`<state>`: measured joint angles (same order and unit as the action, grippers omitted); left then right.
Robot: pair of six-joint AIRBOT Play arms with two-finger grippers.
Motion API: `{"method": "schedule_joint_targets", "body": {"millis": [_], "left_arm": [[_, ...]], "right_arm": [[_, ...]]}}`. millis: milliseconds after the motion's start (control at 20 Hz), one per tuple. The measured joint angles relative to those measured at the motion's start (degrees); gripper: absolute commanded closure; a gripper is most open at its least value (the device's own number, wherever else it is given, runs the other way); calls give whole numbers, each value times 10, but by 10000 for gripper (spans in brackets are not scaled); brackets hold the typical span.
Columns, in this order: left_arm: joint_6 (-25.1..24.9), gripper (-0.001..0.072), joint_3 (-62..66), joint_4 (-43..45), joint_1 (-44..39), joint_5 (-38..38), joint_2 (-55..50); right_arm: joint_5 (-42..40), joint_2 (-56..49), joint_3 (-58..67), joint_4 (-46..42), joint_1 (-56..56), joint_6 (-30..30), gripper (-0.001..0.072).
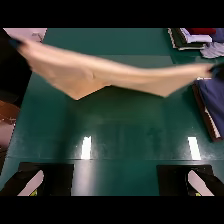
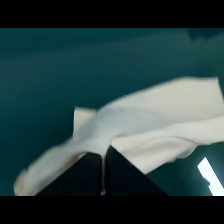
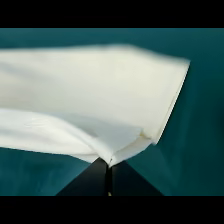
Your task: Fold the shirts.
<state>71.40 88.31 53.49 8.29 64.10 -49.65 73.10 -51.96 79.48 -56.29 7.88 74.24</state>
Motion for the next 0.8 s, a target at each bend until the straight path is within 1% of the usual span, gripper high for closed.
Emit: {"method": "schedule_joint_targets", "body": {"millis": [150, 250, 450, 600, 700, 800], "left_arm": [[21, 680, 163, -1, 0, -11, 13], [40, 681, 252, -2, 0, -22, 17], [77, 681, 370, -17, 0, -42, 20], [88, 681, 390, -42, 0, -32, 20], [92, 681, 356, -41, 0, -14, 20], [94, 680, 283, -40, 0, 9, 17]], "right_arm": [[-19, 17, 165, -17, -1, 1, 697], [-19, 22, 257, -52, -1, 2, 697], [-1, 26, 377, -141, -1, 11, 697], [23, 28, 399, -178, -1, 15, 698], [38, 21, 381, -190, -1, 16, 698], [64, -5, 351, -195, -1, 17, 698]]}}
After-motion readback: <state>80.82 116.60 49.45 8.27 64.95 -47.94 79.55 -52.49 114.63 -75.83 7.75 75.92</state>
